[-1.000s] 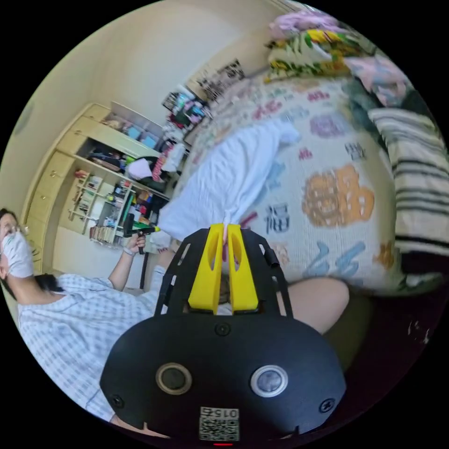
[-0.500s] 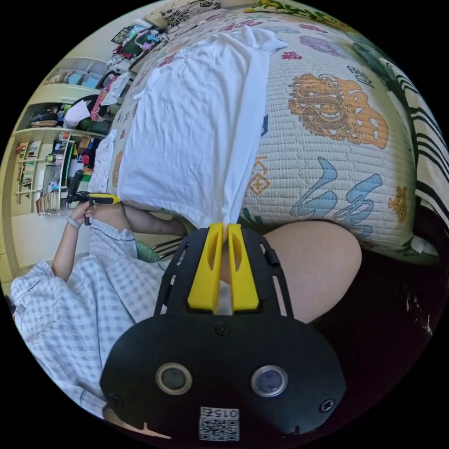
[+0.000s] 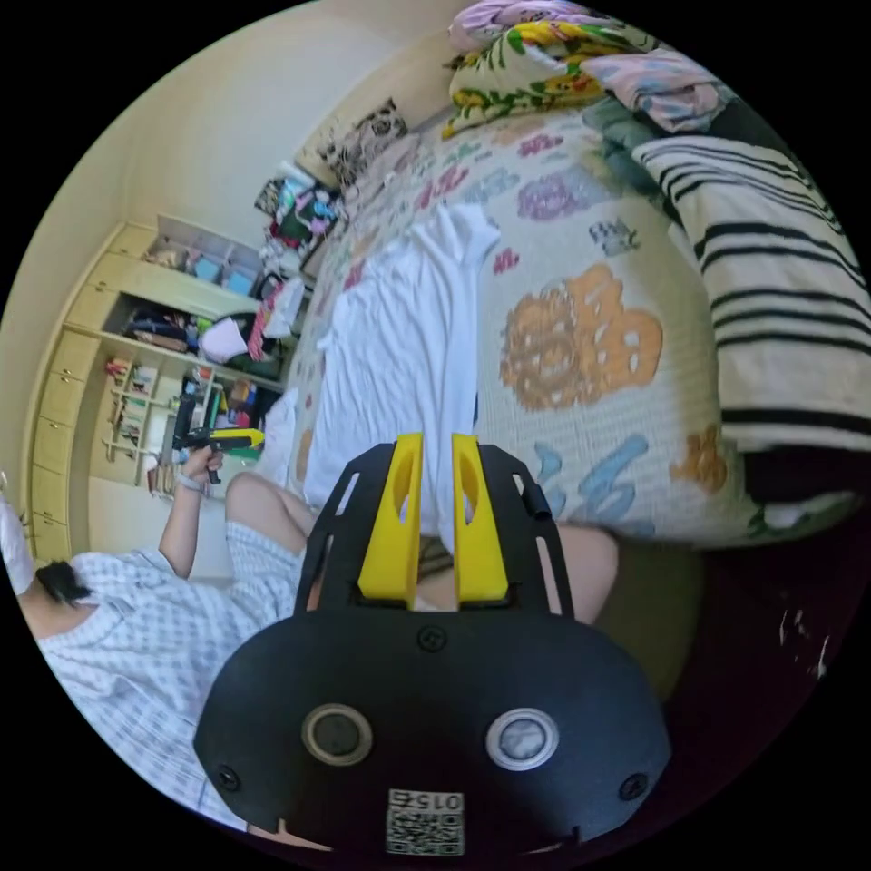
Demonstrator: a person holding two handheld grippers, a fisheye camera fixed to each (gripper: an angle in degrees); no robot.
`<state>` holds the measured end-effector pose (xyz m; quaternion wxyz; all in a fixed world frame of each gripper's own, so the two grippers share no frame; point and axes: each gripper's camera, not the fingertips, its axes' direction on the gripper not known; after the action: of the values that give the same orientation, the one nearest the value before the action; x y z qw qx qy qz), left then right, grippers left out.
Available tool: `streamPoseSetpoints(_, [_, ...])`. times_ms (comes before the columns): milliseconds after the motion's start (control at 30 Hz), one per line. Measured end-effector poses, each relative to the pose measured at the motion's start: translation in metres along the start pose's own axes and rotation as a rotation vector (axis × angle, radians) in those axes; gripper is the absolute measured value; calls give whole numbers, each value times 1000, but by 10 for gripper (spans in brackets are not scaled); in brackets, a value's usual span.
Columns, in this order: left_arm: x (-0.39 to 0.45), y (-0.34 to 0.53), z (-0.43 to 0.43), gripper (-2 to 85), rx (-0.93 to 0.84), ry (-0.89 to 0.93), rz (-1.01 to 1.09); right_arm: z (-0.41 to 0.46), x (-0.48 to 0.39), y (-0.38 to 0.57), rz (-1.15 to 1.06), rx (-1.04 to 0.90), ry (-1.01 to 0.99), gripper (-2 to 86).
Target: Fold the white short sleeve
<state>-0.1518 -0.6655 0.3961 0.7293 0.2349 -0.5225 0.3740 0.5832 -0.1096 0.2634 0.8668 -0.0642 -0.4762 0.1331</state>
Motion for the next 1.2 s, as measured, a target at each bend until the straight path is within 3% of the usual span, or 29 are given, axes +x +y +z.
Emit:
streamPoseSetpoints(233, [67,-224,-41,68,272,52,268,31,68,-114,102,227,-195,72])
streamPoseSetpoints(367, [99,-361,-1,72,261,123,301,79,119,-162,217,230,-247,76])
streamPoseSetpoints(567, [120,-492,97,80,114,146,277,137,182,-191,335,205,-354,75])
streamPoseSetpoints(667, [129,-521,145,75,-52,24,331,150,191,-199,309,234,-431,57])
streamPoseSetpoints(800, [130,-524,150,30,-78,-46,451,161,190,-205,267,224,-468,18])
streamPoseSetpoints(1033, [119,-507,90,9,264,371,594,125,163,-161,206,488,-251,-2])
streamPoseSetpoints(1100, [124,-508,95,20,255,382,598,125,161,-151,230,510,-185,-3])
streamPoseSetpoints(1200, [133,-511,114,90,166,223,585,143,160,-149,259,446,-96,-3])
